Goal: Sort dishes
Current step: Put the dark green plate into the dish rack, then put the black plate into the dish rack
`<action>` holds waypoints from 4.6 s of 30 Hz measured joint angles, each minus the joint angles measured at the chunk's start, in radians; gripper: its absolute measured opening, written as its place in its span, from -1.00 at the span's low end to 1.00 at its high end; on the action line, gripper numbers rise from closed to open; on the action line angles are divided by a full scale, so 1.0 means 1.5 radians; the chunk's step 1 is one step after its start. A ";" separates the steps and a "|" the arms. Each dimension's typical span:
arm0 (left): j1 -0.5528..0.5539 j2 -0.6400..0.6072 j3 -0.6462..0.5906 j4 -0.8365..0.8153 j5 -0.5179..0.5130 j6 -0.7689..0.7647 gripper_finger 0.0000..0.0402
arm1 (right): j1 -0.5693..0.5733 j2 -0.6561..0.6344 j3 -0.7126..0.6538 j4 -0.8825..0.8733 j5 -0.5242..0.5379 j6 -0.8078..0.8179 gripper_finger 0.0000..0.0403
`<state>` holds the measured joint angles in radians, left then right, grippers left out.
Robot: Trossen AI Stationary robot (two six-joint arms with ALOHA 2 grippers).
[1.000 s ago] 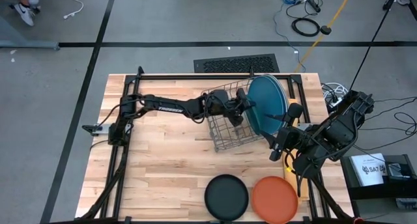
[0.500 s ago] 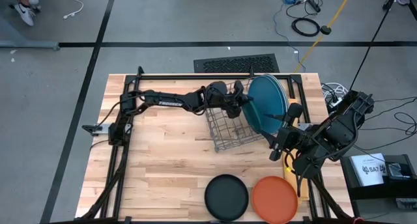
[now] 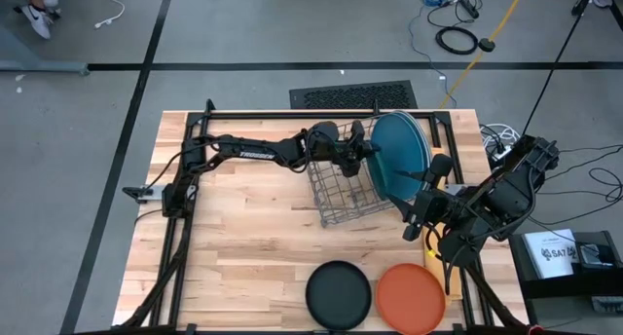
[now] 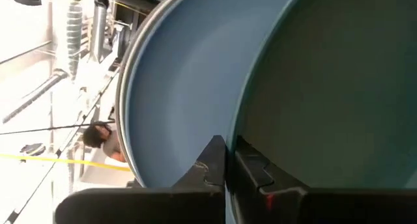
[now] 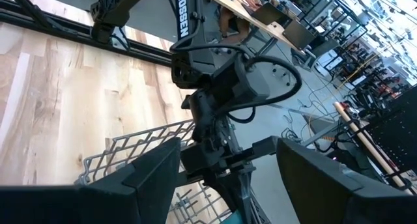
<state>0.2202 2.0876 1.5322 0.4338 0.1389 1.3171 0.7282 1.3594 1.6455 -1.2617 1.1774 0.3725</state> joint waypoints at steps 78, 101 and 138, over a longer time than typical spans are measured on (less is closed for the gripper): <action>-0.103 -0.082 0.140 -0.520 -0.270 -0.365 -0.14 | -0.001 0.000 0.000 -0.004 -0.004 -0.028 0.23; -0.393 -0.318 -0.167 -0.523 -0.338 -1.004 -0.14 | -0.016 0.151 -0.007 0.056 -0.538 0.121 0.23; -0.438 -0.035 -0.259 -0.233 -0.178 -1.501 -0.14 | 0.013 0.190 -0.006 0.106 -0.562 -0.081 0.23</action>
<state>-0.4366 2.0350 1.1432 0.0838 -0.1284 -0.9344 0.7483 1.6440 1.6360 -1.1021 0.3342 0.2506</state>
